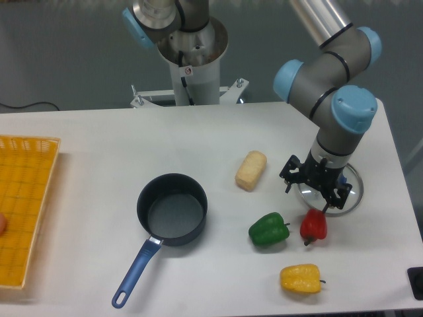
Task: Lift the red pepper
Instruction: 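Lower the open gripper down around the red bell pepper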
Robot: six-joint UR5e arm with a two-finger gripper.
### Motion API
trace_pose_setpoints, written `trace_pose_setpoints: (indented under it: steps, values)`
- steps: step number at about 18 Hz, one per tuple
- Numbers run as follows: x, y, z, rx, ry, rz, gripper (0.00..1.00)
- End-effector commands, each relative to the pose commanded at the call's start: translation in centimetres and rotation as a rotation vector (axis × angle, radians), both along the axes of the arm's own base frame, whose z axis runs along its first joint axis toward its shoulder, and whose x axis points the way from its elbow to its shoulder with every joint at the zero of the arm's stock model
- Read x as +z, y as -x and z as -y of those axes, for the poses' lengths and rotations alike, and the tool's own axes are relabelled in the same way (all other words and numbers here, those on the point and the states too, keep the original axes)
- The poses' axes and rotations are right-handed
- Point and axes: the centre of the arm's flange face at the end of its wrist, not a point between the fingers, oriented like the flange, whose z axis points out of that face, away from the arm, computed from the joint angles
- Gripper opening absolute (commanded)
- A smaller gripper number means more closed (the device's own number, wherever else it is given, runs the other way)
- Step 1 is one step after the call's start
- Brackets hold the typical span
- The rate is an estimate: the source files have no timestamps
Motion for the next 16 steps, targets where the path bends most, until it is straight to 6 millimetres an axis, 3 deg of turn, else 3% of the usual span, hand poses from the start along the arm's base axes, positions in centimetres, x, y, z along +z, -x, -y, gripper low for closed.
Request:
trace_pose_setpoints:
  steps: [5, 16]
  values:
    - [-2.1, 0.8, -0.5, 0.051, -0.009, -0.007, 1.0]
    - [-4.3, 1.8, -0.7, 0.062, -0.014, -0.017, 1.0]
